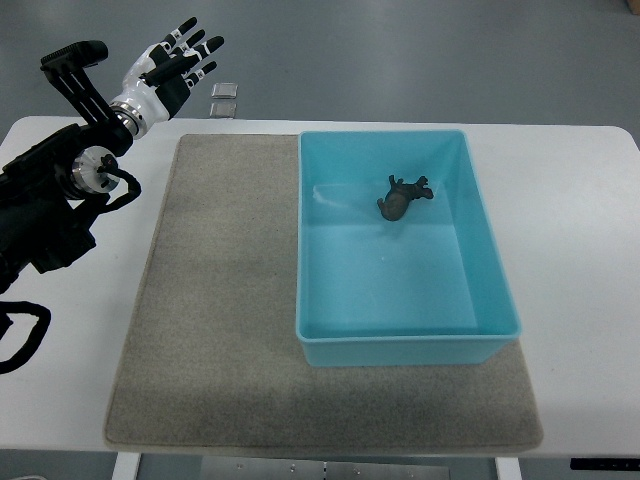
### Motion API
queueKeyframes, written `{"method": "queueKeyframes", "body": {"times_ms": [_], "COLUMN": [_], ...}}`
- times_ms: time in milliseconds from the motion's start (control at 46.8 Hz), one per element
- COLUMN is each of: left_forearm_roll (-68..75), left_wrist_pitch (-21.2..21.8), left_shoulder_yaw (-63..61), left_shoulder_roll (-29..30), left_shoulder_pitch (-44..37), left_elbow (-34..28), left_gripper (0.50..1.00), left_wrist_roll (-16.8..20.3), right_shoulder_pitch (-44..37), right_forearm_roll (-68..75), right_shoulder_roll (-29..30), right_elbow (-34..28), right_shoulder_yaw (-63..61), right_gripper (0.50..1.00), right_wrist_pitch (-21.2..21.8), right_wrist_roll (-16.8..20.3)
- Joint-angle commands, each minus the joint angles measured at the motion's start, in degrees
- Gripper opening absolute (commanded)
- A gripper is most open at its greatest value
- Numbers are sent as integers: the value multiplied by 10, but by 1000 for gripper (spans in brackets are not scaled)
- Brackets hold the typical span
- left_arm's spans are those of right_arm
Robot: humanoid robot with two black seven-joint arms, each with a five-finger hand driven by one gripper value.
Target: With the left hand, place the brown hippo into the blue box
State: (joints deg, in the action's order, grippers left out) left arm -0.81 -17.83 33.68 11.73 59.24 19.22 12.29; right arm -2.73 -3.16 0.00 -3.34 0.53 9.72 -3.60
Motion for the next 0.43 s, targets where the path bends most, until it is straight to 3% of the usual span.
{"method": "queueKeyframes", "body": {"times_ms": [0,406], "left_forearm_roll": [1,1], "left_wrist_pitch": [-1,0], "left_shoulder_yaw": [0,0], "left_shoulder_roll": [4,8], "left_shoulder_pitch": [-1,-1], "left_elbow": [0,-2], "left_gripper": [999,996], "left_wrist_roll": [0,0], "right_shoulder_pitch": [0,0], "right_forearm_roll": [0,0], "right_shoulder_roll": [0,0], "right_elbow": [0,-4], "right_shoulder_yaw": [0,-1], "right_gripper": [936,936], "right_wrist_pitch": [0,7], "right_wrist_roll": [0,2]}}
